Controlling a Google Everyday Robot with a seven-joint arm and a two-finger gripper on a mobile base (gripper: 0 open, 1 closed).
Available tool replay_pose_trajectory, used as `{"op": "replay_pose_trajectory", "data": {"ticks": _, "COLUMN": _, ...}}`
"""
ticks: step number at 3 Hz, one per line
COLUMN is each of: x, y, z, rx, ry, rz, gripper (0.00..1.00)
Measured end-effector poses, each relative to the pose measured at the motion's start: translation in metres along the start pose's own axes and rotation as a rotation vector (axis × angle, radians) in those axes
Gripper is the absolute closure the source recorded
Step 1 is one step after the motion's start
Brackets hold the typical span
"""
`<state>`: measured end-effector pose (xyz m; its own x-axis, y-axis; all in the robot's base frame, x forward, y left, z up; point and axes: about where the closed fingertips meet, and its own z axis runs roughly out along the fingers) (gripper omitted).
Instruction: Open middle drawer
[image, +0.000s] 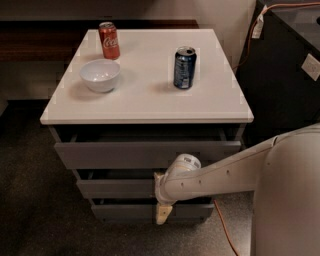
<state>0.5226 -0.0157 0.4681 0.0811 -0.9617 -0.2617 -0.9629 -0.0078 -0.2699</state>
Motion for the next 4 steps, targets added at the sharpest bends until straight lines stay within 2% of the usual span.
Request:
{"op": "replay_pose_trajectory", "data": {"ticks": 2, "x": 0.028, "y": -0.028, "z": 0.039, "rx": 0.024, "ry": 0.034, "rz": 0.045, "gripper": 0.0}}
{"op": "replay_pose_trajectory", "data": {"ticks": 3, "x": 0.037, "y": -0.034, "z": 0.052, "rx": 0.026, "ry": 0.051, "rz": 0.062, "gripper": 0.15}}
{"op": "replay_pose_trajectory", "data": {"ticks": 4, "x": 0.04, "y": -0.038, "z": 0.059, "rx": 0.028, "ry": 0.063, "rz": 0.077, "gripper": 0.39}}
